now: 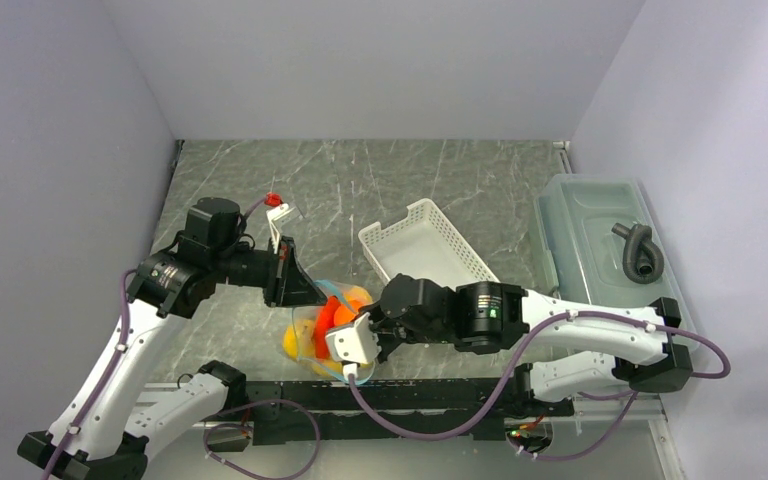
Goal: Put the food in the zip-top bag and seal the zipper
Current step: Zip the zipper food storage bag at the center of the board.
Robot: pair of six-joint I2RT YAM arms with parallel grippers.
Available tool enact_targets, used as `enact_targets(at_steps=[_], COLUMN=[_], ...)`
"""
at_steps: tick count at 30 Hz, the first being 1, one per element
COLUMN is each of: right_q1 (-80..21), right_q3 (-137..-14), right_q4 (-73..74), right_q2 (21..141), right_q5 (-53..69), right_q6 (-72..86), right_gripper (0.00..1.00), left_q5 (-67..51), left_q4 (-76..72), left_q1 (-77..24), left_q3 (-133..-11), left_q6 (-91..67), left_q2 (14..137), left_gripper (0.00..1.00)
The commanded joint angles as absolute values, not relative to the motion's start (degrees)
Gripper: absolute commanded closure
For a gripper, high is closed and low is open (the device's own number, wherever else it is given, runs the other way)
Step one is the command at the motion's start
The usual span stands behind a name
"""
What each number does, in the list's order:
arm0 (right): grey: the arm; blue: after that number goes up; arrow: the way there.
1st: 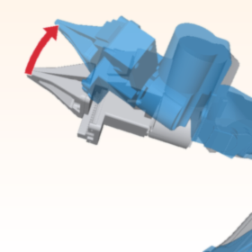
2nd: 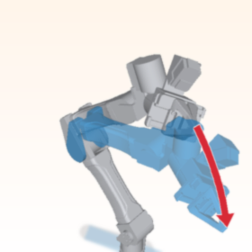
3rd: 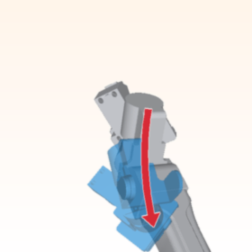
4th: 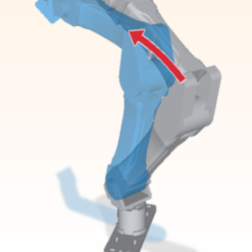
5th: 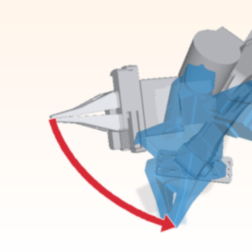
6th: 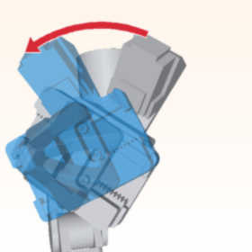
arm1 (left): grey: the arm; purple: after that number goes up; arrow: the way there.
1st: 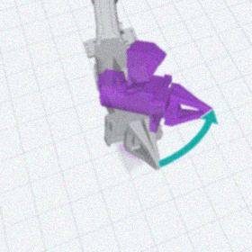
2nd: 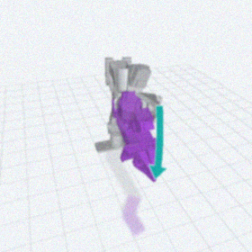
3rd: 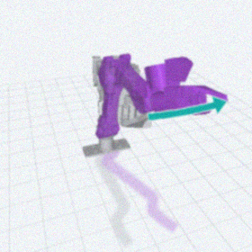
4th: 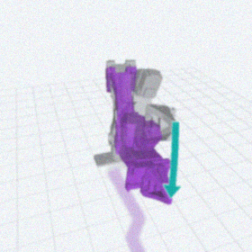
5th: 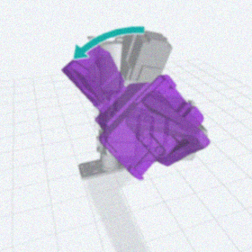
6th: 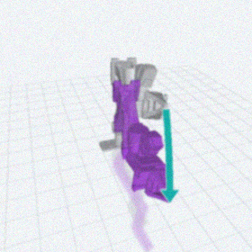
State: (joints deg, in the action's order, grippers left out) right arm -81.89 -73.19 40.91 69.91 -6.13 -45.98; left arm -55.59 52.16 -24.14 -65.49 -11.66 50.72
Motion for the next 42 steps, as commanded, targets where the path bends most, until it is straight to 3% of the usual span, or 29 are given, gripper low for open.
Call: enact_targets(at_steps=[1,12,22,24,26,42], right_q1=[-81.57,-81.56,-81.52,-81.56,-81.56,-81.54], right_q3=[-74.04,-85.60,-98.35,-100.48,-103.00,-117.10], right_q4=[39.06,52.55,66.64,68.41,70.48,78.01], right_q2=[66.62,71.19,78.82,79.53,80.66,88.02], right_q5=[-8.26,-10.69,-7.77,-6.94,-6.33,-0.26], right_q6=[-45.23,-37.80,-29.30,-27.63,-25.65,-14.96], right_gripper=[1.00,1.00,1.00,1.00,1.00,1.00], left_q5=[-56.66,-51.88,-53.31,-54.32,-55.72,-63.49], left_q4=[50.37,50.46,45.36,42.96,39.50,4.62], left_q1=[-24.26,-24.26,-24.26,-24.26,-24.26,-24.26], left_q3=[-67.89,-65.76,-64.96,-64.32,-62.93,-48.46], left_q6=[-10.49,-10.54,-10.17,-10.45,-11.30,-26.00], left_q2=[49.86,48.50,43.63,42.28,40.88,34.09], left_gripper=[1.00,0.92,0.63,0.45,0.36,0.23])
